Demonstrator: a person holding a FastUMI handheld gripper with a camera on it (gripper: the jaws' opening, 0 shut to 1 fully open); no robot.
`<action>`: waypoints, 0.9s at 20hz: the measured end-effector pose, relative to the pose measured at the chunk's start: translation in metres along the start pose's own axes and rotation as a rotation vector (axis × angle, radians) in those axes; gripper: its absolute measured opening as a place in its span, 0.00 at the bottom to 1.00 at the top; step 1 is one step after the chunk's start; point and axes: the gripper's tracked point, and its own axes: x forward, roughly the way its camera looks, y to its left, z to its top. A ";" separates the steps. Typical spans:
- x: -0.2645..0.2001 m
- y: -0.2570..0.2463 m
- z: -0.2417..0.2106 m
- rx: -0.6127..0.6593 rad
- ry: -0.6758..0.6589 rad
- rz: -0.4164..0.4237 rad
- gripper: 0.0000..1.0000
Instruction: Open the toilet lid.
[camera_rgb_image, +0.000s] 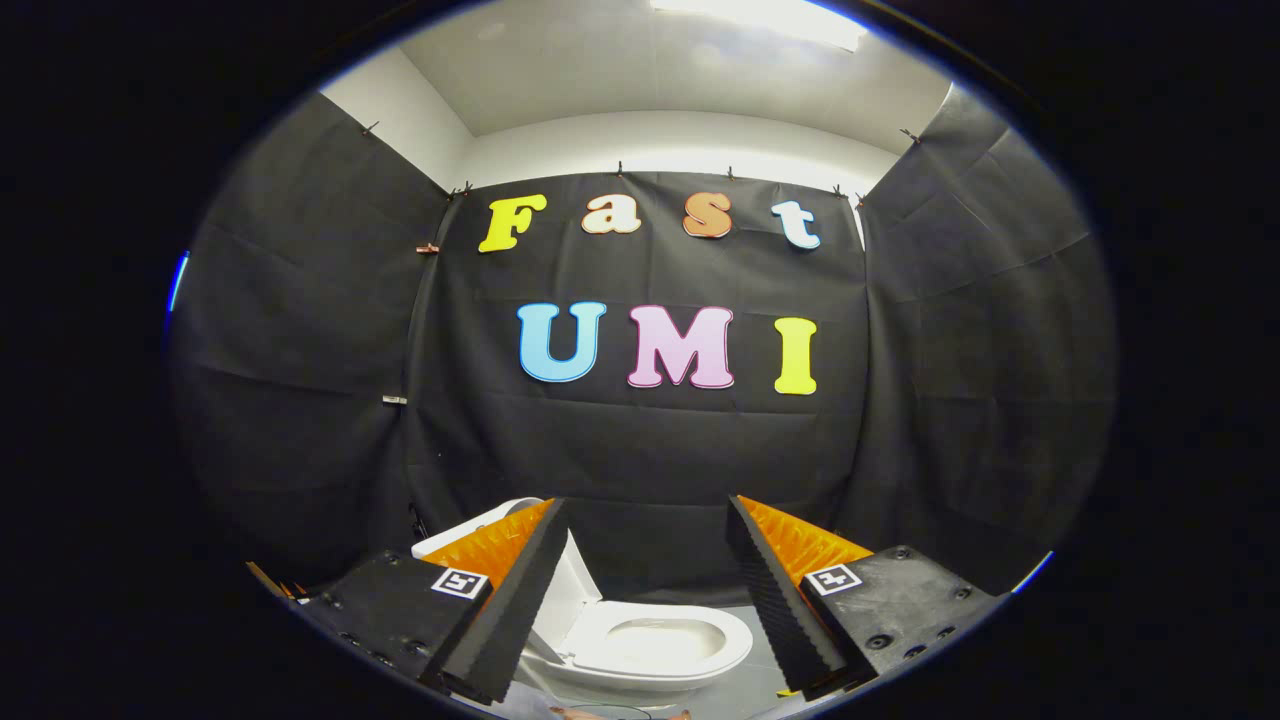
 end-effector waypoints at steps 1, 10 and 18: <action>-0.001 0.001 0.000 0.001 0.000 0.002 0.99; 0.000 -0.001 -0.001 0.001 0.006 0.001 0.99; 0.001 -0.002 -0.003 0.003 0.011 0.002 0.99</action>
